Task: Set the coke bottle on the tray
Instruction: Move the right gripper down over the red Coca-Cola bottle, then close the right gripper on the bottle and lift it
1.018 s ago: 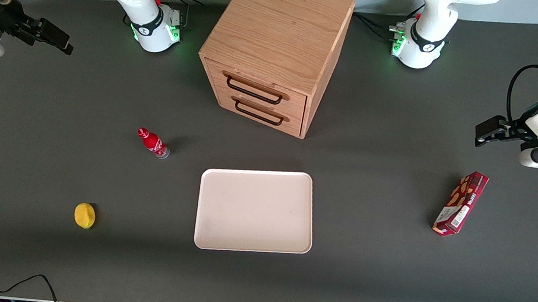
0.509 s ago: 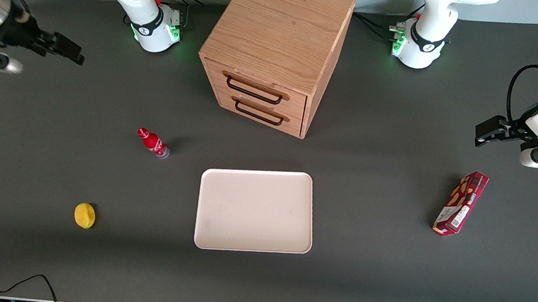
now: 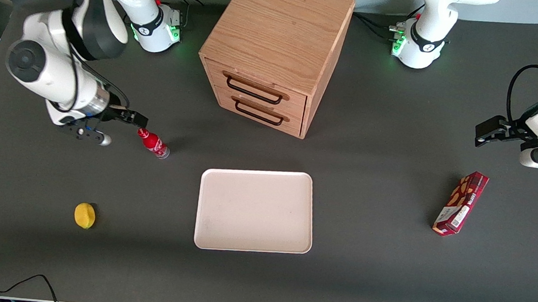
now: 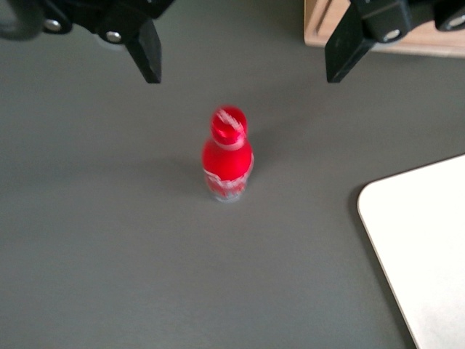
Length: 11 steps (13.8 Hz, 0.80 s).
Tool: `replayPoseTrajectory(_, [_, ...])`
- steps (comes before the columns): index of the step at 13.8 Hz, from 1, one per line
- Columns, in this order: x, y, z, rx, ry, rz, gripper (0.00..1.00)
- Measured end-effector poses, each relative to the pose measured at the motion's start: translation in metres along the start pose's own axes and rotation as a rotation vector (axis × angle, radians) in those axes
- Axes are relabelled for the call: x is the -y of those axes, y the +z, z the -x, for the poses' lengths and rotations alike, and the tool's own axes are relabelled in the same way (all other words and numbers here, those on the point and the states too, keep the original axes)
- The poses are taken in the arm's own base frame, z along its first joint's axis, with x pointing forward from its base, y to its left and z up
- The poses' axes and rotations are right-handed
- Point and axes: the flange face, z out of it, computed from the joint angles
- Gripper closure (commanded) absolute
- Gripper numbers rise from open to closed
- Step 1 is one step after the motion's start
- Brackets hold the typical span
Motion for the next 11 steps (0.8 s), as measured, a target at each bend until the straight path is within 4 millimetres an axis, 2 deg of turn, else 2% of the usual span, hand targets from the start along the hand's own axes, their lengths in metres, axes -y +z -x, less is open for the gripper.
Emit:
replayPoseTrajectory(3, [-0.005,0.04,0.005,-0.055,-0.016,0.01,0.0])
replayPoseTrajectory(4, [-0.007,0.048,0.007,-0.065,-0.018,0.008,0.05])
replayPoseTrajectory(5, [-0.008,0.056,0.009,-0.073,-0.021,0.01,0.25])
replayPoseTrajectory(6, [-0.01,0.063,0.011,-0.082,-0.028,0.015,0.52])
replayPoseTrajectory(7, [-0.012,0.068,0.013,-0.093,-0.04,0.025,0.93])
replayPoseTrajectory(8, [-0.013,0.073,0.015,-0.101,-0.05,0.033,1.0])
replayPoseTrajectory(11, [-0.014,0.078,0.017,-0.105,-0.04,0.038,1.0])
